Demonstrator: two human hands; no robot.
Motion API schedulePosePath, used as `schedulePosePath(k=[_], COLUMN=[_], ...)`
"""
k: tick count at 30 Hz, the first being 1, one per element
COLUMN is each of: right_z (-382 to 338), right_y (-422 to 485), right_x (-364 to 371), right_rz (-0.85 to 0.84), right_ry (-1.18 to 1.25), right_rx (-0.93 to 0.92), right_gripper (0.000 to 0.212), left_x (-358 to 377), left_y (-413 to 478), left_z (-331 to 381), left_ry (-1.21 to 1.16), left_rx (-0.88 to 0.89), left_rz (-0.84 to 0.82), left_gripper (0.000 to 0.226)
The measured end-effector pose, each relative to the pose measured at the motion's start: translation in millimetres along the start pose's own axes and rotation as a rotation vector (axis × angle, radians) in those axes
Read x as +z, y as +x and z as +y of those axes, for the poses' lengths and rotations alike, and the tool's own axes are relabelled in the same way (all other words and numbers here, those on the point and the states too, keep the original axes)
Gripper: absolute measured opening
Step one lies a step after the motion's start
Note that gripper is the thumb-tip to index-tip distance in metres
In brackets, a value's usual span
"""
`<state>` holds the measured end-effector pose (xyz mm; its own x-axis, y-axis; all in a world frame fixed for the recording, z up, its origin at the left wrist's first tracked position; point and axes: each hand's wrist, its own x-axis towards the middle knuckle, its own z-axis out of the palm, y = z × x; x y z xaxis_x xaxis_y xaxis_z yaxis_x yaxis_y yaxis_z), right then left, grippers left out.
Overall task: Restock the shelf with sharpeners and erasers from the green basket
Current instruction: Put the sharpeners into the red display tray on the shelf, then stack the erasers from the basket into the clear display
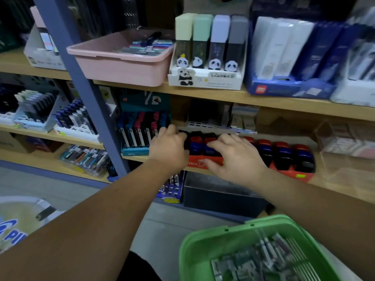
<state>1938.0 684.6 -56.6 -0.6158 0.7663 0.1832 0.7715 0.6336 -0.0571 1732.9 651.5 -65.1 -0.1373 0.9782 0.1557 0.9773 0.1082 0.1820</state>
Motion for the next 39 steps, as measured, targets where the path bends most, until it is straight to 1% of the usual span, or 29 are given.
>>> schedulePosePath(k=[2,5,8,10,11,13,15,17,19,22,23,25,26,28,30,31,32,33,34,35,36,37,38,39], right_z=[10,34,66,86,96,115,128,137,144,160,164,170,171,173,171,171,170,168,165,161,157,153,150,148], right_y=[-37,-95,-149,-183,-198,-225,-245,-260,-273,-283,-286,-293,-297,-311,-323,-328,-333,-337,-340,-342,-343,-343,-340,-336], right_x=[-10,-15,-2,13,21,38,54,73,90,106,105,100,96,89,81,78,76,74,75,75,77,79,82,85], right_rz=[-0.011,-0.129,-0.324,-0.381,-0.371,-0.333,-0.336,-0.394,-0.425,-0.402,-0.412,-0.424,-0.425,-0.423,-0.414,-0.416,-0.413,-0.382,-0.287,-0.173,-0.102,-0.095,-0.159,-0.256], right_ry=[0.127,0.208,0.194,0.170,0.141,0.122,0.194,0.257,0.265,0.336,0.368,0.437,0.467,0.560,0.663,0.645,0.540,0.363,0.184,0.062,0.009,-0.006,-0.017,-0.052], right_rx=[0.074,0.176,0.333,0.432,0.467,0.549,0.642,0.682,0.671,0.711,0.726,0.771,0.807,0.948,1.092,1.127,1.108,1.037,0.911,0.748,0.586,0.444,0.344,0.291], right_gripper=[0.046,0.042,0.042,0.038,0.042,0.058,0.062,0.054,0.046,0.032,0.031,0.038,0.039,0.034,0.034,0.035,0.036,0.036,0.039,0.042,0.043,0.042,0.043,0.044], left_x=[-9,-16,6,35,51,82,112,138,163,186,191,200,203,207,210,211,212,213,214,216,217,218,220,222], left_y=[-11,-32,-61,-84,-95,-116,-134,-150,-161,-169,-170,-168,-167,-164,-163,-164,-165,-168,-169,-171,-172,-172,-172,-171], left_z=[14,59,119,153,168,191,206,214,215,214,214,216,217,221,225,228,231,233,234,234,233,231,229,228], left_ry=[-0.128,-0.207,-0.280,-0.362,-0.402,-0.453,-0.482,-0.495,-0.511,-0.520,-0.512,-0.490,-0.479,-0.465,-0.462,-0.467,-0.474,-0.481,-0.486,-0.485,-0.481,-0.475,-0.477,-0.480], left_rx=[0.017,0.105,0.206,0.213,0.206,0.176,0.122,0.053,-0.003,-0.060,-0.073,-0.078,-0.071,-0.061,-0.054,-0.046,-0.040,-0.028,-0.015,-0.003,0.005,0.009,0.005,0.002], left_rz=[0.003,-0.082,-0.304,-0.454,-0.512,-0.597,-0.667,-0.694,-0.720,-0.753,-0.760,-0.775,-0.782,-0.808,-0.816,-0.818,-0.824,-0.833,-0.847,-0.858,-0.868,-0.877,-0.887,-0.894], left_gripper=[0.048,0.042,0.025,0.022,0.025,0.029,0.022,0.012,0.012,0.021,0.027,0.037,0.040,0.046,0.047,0.046,0.045,0.046,0.046,0.047,0.049,0.050,0.048,0.044])
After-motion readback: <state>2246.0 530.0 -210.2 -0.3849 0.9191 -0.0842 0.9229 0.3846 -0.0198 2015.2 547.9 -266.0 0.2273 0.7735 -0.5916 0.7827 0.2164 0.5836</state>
